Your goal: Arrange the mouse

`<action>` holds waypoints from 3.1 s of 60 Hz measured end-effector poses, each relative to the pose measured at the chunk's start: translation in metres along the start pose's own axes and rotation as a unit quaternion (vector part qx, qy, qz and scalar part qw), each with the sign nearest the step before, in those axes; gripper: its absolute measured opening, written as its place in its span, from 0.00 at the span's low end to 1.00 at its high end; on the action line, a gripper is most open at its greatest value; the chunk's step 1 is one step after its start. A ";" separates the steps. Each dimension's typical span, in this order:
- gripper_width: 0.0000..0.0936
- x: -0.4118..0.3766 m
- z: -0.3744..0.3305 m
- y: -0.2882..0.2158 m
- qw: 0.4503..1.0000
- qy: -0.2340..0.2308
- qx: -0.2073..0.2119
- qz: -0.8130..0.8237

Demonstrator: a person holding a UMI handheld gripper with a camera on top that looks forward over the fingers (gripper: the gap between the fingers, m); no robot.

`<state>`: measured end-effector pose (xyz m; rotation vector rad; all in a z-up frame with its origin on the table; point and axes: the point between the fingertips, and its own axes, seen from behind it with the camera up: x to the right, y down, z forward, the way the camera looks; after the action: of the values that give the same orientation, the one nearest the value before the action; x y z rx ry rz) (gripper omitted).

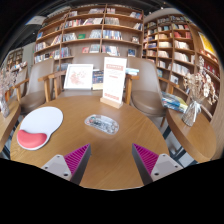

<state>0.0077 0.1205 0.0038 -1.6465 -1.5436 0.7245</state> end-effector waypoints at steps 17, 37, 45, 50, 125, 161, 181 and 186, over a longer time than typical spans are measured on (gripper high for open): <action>0.91 0.001 0.043 -0.020 1.000 -0.004 -0.004 0.004; 0.91 -0.003 0.086 -0.047 1.000 -0.012 -0.007 0.006; 0.91 0.002 0.103 -0.059 1.000 -0.006 -0.008 0.003; 0.91 0.003 0.113 -0.065 1.000 -0.005 -0.011 0.005; 0.45 -0.301 0.034 -0.066 0.991 -0.122 -0.045 -0.011; 0.91 -0.271 -0.022 -0.080 0.995 -0.095 -0.013 0.005; 0.91 -0.161 -0.228 -0.048 0.998 -0.061 0.008 -0.001; 0.90 -0.141 -0.269 -0.024 0.998 -0.058 -0.001 0.005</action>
<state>0.1985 -0.0578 0.1607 -1.6397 -1.6178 0.8368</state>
